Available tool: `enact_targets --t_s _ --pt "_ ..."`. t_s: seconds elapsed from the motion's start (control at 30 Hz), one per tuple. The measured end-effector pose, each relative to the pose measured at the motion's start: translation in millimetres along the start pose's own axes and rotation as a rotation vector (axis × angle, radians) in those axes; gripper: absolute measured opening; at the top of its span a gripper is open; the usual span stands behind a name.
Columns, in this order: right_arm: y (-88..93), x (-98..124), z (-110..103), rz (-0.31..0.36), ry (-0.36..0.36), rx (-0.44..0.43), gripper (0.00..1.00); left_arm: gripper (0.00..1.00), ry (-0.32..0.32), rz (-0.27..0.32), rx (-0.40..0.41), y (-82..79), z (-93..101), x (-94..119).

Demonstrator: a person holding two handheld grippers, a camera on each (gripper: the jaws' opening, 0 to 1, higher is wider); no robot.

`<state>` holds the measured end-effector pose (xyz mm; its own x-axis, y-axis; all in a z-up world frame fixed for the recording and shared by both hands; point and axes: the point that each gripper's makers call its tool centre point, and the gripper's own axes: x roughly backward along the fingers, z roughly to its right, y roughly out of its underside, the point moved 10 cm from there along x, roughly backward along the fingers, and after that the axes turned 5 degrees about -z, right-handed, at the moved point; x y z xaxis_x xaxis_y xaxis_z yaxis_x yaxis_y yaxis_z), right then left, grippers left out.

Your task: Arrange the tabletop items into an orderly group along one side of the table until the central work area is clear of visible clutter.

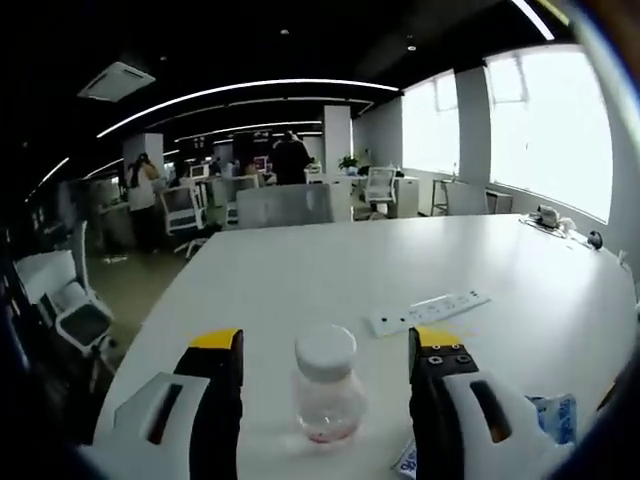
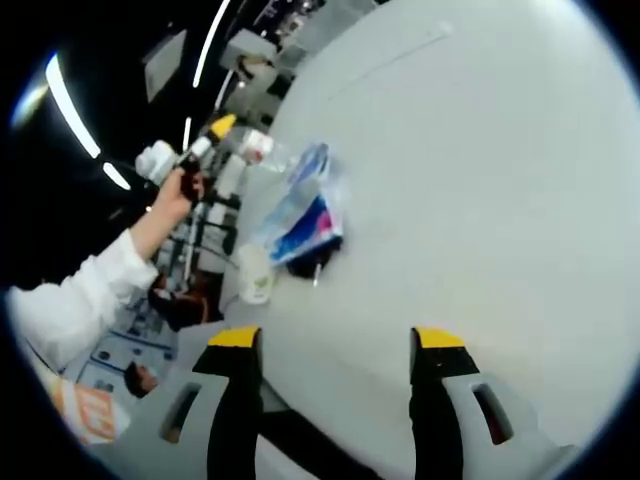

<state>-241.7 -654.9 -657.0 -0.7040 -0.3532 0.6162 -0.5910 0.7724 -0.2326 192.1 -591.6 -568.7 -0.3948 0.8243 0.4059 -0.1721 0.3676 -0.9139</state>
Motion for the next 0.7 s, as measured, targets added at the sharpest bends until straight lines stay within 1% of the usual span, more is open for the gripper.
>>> enact_targets --t_s 0.07,0.1,0.13,0.17,0.2,0.27,0.33,0.37,0.57,0.7 --pt "0.8 -0.5 -1.2 -0.001 -0.003 0.003 0.58 0.84 0.013 0.008 0.025 -0.5 0.9 3.3" --pt "1.1 -0.7 -1.7 -0.001 -0.006 0.005 0.58 0.9 0.026 0.01 0.047 -0.3 1.6 5.3" --pt "1.2 -0.8 -1.8 -0.001 -0.007 0.005 0.58 0.94 0.035 0.002 0.067 0.0 3.2 7.3" --pt "1.3 -0.7 -2.6 0.002 -0.011 0.006 0.58 0.96 0.044 -0.031 0.106 2.2 3.8 10.3" --pt "1.6 -0.5 -3.6 0.003 -0.013 0.007 0.58 0.97 0.048 -0.042 0.124 3.1 4.4 13.0" --pt "1.9 0.0 -5.2 0.006 -0.016 0.012 0.58 0.95 0.057 -0.03 0.135 4.2 4.8 19.5" --pt "2.3 0.3 -6.0 0.007 -0.02 0.016 0.58 0.98 0.059 -0.019 0.137 5.8 6.9 26.9" --pt "2.6 0.5 -6.3 0.008 -0.022 0.018 0.58 1.0 0.06 -0.018 0.134 6.4 8.9 31.2" --pt "6.6 3.1 -6.2 0.009 -0.031 0.027 0.58 1.0 0.069 -0.024 0.12 7.8 14.7 48.3" --pt "8.4 7.8 -4.2 0.02 -0.038 0.027 0.58 1.0 0.068 -0.016 0.115 6.7 17.4 59.7"
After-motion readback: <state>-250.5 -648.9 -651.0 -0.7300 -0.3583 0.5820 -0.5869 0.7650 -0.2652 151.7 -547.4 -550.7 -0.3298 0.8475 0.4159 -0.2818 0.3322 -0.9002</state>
